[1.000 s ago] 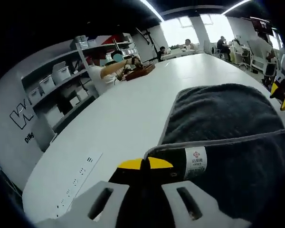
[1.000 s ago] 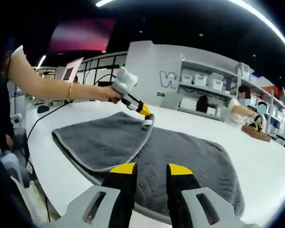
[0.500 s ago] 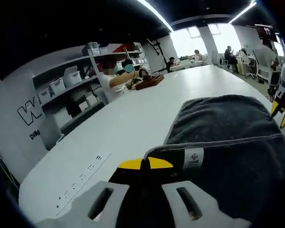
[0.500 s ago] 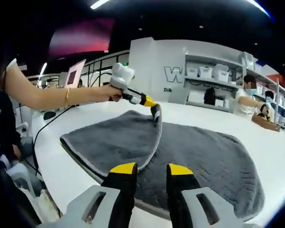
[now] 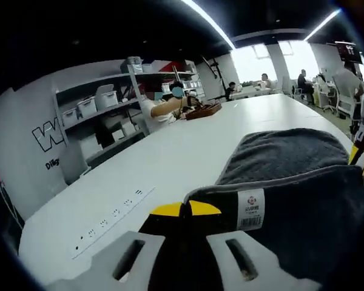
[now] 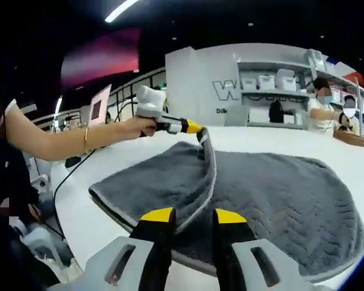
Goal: Open the folded towel by lifting each exposed corner and separating the folded layers until the towel lies flat within the target outline without major curled edges
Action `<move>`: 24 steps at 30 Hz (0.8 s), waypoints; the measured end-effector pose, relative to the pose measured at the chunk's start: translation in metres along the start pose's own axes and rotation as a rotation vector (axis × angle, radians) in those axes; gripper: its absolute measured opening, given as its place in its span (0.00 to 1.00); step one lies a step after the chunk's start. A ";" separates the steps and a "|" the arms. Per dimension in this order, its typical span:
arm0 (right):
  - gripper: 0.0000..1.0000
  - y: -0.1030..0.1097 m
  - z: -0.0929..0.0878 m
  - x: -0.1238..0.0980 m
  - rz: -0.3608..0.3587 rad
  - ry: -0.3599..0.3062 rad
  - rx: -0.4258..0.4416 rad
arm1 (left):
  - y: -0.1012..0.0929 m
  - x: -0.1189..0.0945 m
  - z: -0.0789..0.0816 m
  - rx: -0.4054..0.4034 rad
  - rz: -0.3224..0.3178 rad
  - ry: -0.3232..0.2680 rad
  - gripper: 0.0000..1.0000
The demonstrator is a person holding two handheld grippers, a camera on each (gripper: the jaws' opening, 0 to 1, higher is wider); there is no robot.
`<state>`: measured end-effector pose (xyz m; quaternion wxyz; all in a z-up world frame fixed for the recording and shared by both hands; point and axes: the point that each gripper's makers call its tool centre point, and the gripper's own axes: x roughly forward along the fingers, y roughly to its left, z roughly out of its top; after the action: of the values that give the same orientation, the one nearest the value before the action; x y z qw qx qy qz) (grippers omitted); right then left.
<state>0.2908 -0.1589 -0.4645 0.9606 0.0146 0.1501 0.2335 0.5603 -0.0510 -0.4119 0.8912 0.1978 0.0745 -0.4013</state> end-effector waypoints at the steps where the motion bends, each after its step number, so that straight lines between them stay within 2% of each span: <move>1: 0.20 0.001 -0.003 0.002 0.006 0.009 0.008 | 0.001 -0.003 -0.002 -0.006 0.005 -0.004 0.01; 6: 0.15 0.005 -0.002 0.002 0.013 0.003 0.026 | 0.005 -0.012 -0.010 -0.045 0.014 -0.011 0.01; 12: 0.00 0.015 0.008 0.003 0.039 -0.042 0.010 | 0.013 -0.022 -0.030 -0.119 0.027 -0.007 0.01; 16: 0.00 0.023 0.010 0.006 0.057 -0.046 -0.049 | 0.016 -0.028 -0.041 -0.175 0.032 -0.004 0.01; 20: 0.00 0.026 0.013 0.007 0.069 -0.053 -0.051 | 0.018 -0.030 -0.046 -0.248 0.015 -0.018 0.01; 24: 0.00 0.032 0.013 0.007 0.081 -0.042 -0.080 | 0.016 -0.031 -0.043 -0.371 0.002 -0.052 0.01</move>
<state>0.2867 -0.1271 -0.4509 0.9532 -0.0130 0.1197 0.2775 0.5526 -0.0018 -0.4371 0.9144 0.0198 0.1241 -0.3849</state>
